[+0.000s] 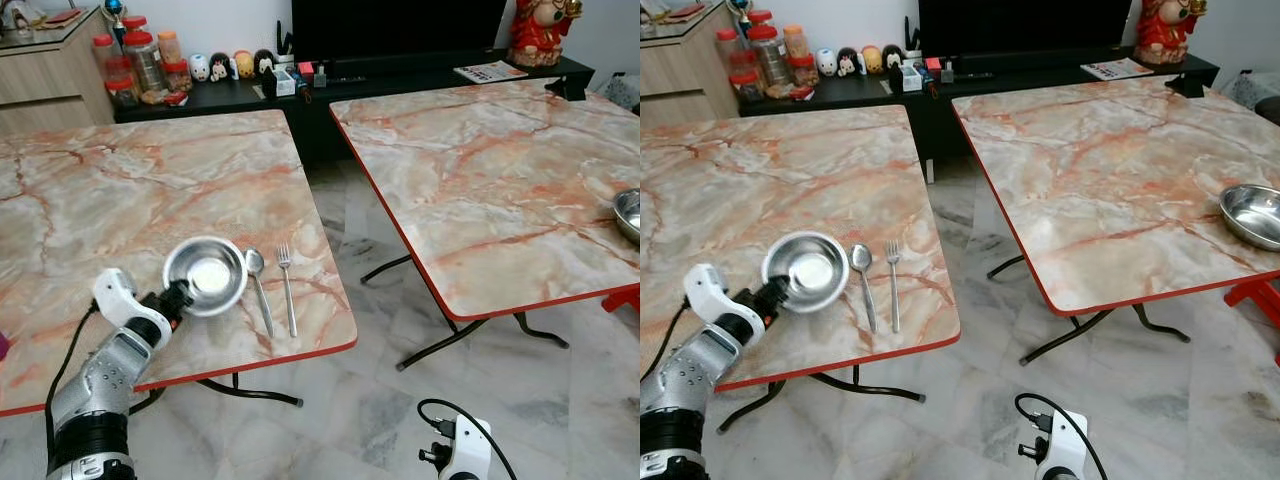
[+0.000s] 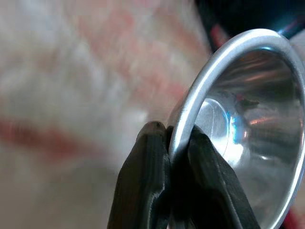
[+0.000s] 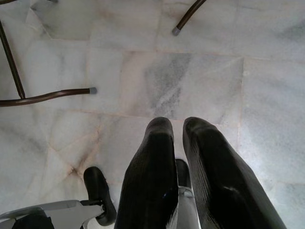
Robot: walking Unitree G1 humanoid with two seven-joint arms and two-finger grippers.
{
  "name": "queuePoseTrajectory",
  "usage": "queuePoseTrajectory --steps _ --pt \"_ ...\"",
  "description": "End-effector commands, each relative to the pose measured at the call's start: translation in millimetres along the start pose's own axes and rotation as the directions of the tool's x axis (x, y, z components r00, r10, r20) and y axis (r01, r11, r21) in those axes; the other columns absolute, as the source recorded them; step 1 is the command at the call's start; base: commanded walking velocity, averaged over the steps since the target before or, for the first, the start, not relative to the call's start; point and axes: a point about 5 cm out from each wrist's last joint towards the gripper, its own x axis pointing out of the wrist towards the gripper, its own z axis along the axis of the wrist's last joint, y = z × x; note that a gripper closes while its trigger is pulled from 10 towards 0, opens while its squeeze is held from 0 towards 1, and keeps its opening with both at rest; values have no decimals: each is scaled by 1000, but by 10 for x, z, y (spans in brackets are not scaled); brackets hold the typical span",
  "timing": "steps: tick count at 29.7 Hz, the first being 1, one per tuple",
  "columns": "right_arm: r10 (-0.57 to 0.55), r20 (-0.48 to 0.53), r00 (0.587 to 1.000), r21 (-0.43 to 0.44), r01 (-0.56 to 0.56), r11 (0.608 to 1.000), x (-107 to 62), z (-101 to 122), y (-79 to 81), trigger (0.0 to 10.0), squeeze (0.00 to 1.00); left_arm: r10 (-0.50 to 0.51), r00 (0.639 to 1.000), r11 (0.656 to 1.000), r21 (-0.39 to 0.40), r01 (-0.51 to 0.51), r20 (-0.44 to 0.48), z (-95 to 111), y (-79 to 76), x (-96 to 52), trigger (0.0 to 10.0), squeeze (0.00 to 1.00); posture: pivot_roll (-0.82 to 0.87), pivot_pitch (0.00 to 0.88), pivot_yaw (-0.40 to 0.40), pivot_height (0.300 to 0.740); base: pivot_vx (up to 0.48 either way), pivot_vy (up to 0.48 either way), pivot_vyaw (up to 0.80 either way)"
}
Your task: Setting the table
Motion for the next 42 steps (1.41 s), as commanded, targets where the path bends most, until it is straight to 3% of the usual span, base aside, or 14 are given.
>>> queuePoseTrajectory --steps 1,3,6,9,13,19,24,27,29,30,32,33,35,42 --pt "4 -5 1000 0 -4 1000 6 8 17 10000 0 -49 993 999 -4 49 112 214 -96 6 10000 0 51 0 11 740 0 0 0" --pt "5 -5 1000 0 -5 1000 6 6 20 10000 0 -49 986 999 -2 50 161 282 -84 -22 10000 0 52 0 11 740 0 0 0" --pt "8 -4 1000 1 -8 1000 7 7 31 10000 0 0 940 1000 -24 8 340 563 -19 -123 10000 0 56 0 10 740 0 0 0" --pt "9 -4 1000 2 -9 1000 7 8 36 10000 0 60 908 998 -29 -53 414 712 40 -167 10000 0 58 0 9 740 0 0 0" --pt "13 -6 1000 0 -13 1000 8 5 51 10000 0 191 795 976 -24 -216 576 1124 238 -352 10000 0 65 0 8 740 0 0 0" --pt "13 -6 1000 4 -13 1000 7 -1 59 10000 0 326 654 912 -44 -408 683 1465 520 -657 10000 0 72 0 12 740 0 0 0" --pt "14 -6 1000 5 -14 1000 6 -5 64 10000 0 353 621 875 -13 -483 700 1530 598 -737 10000 0 74 0 13 740 0 0 0" --pt "18 0 1000 14 -18 1000 6 -2 74 10000 0 266 684 851 167 -498 679 1426 516 -694 10000 0 77 0 14 740 0 0 0" --pt "16 3 1000 14 -16 1000 7 4 74 10000 0 218 730 855 233 -463 647 1292 415 -588 10000 0 77 0 14 740 0 0 0" --pt "16 3 1000 14 -16 1000 7 4 74 10000 0 218 730 855 233 -463 647 1292 415 -588 10000 0 77 0 14 740 0 0 0" --pt "12 9 1000 17 -13 1000 10 19 70 10000 0 147 800 850 339 -402 581 1110 261 -441 10000 0 76 0 13 740 0 0 0" --pt "12 9 1000 17 -13 1000 10 19 70 10000 0 147 800 850 339 -402 581 1110 261 -441 10000 0 76 0 13 740 0 0 0" --pt "9 12 1000 19 -9 1000 11 28 58 10000 0 54 877 852 436 -290 477 847 68 -275 10000 0 72 0 15 740 0 0 0" --pt "4 19 1000 21 -4 1000 8 30 43 10000 0 -19 925 896 418 -153 380 476 -167 -110 10000 0 68 0 15 740 0 0 0"
